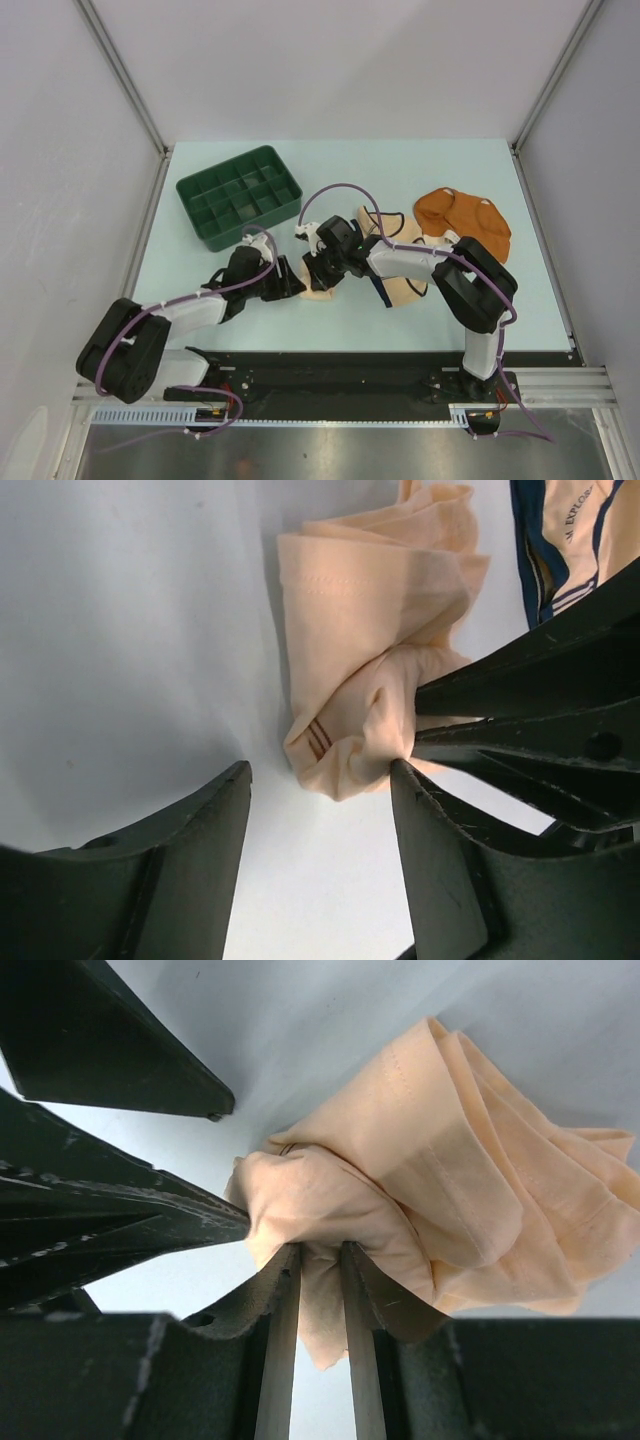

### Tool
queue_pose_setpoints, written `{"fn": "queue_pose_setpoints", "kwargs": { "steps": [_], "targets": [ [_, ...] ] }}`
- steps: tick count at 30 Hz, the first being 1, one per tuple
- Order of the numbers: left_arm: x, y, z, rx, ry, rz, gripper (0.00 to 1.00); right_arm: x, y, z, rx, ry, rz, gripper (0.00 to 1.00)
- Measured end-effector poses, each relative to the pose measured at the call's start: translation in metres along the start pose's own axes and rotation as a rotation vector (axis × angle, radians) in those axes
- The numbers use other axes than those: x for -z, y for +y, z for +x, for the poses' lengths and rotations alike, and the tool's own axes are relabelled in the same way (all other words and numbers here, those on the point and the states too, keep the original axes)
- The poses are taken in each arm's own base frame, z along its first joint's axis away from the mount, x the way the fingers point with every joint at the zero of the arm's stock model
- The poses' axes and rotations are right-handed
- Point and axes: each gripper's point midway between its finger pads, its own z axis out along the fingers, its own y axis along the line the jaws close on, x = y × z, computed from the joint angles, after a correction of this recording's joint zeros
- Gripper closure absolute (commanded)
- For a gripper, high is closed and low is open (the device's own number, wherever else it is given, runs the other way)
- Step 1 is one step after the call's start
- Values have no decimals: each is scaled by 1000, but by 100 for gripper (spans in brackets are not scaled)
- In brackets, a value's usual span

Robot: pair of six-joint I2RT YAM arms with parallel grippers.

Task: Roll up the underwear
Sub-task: Roll the underwear to the center of the board.

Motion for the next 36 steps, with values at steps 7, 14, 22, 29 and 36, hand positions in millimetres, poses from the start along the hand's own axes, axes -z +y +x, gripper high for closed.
{"fn": "queue_pose_setpoints", "kwargs": {
  "steps": [7,14,22,29,36],
  "targets": [
    [-13,-6,-3,-7,-26,69,54,0,-1,0,-2,0,1,71],
    [-21,-12,-3,16,-38,128,100,1,-1,-2,4,-8,-1,57],
    [-27,-19,-14,45,19,97,100,18,1,-3,89,-14,53,40],
    [-24,-13,-14,109,108,78,100,24,11,9,256,-15,158,41],
    [-17,-9,-11,142,160,79,100,16,18,17,377,-57,216,41]
  ]
}}
